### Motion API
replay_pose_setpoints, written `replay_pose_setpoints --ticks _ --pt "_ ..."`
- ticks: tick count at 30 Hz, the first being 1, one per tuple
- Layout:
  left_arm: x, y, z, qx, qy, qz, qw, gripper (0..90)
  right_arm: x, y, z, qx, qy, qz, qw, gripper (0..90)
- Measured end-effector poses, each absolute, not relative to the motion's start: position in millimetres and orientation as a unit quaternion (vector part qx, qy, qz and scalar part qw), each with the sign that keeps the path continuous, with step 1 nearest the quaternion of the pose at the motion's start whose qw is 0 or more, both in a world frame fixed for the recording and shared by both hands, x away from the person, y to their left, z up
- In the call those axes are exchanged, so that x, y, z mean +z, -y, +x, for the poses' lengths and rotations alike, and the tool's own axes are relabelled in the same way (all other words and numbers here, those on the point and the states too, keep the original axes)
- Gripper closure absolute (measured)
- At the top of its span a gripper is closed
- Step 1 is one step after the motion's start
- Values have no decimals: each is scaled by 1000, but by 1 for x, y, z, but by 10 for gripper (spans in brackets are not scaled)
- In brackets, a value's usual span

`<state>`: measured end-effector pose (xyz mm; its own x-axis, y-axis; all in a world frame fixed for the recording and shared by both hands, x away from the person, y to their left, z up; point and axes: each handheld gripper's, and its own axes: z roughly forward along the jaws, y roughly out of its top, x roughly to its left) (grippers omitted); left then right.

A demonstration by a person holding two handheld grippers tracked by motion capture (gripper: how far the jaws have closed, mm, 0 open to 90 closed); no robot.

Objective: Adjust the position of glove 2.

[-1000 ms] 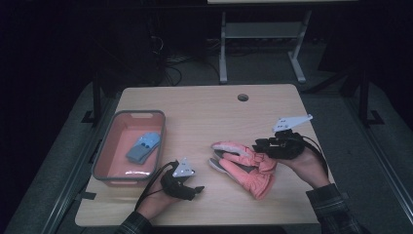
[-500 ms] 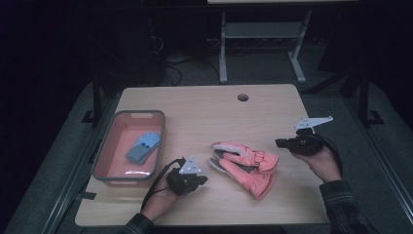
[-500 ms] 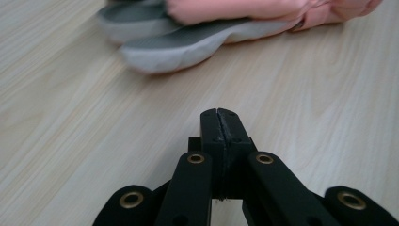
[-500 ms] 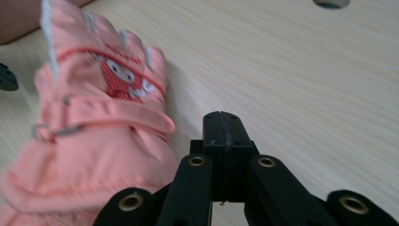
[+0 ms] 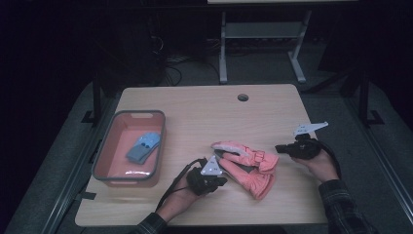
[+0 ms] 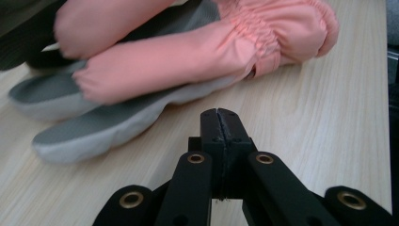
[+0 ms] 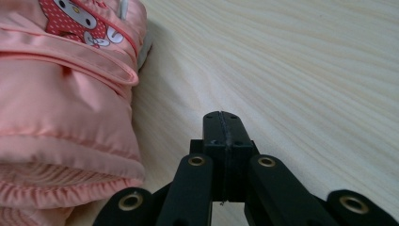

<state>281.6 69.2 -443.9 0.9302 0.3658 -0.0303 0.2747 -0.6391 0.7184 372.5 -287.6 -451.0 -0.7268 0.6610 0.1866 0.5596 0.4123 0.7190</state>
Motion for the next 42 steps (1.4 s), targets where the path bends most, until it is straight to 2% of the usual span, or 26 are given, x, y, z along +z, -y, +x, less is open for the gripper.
replay_pose_setpoints --ticks 9,16,28,42 --pt "-449 -46 281 51 -176 901 393 896 -461 289 377 402 -845 350 50 897" --pt "-453 -37 285 54 -176 902 390 896 -472 287 380 401 -851 340 13 882" --pt "-451 -51 296 74 -198 900 380 896 -459 274 367 437 -850 292 -36 897" --pt "-449 -78 319 72 -232 897 369 897 -447 249 346 446 -859 247 -51 899"
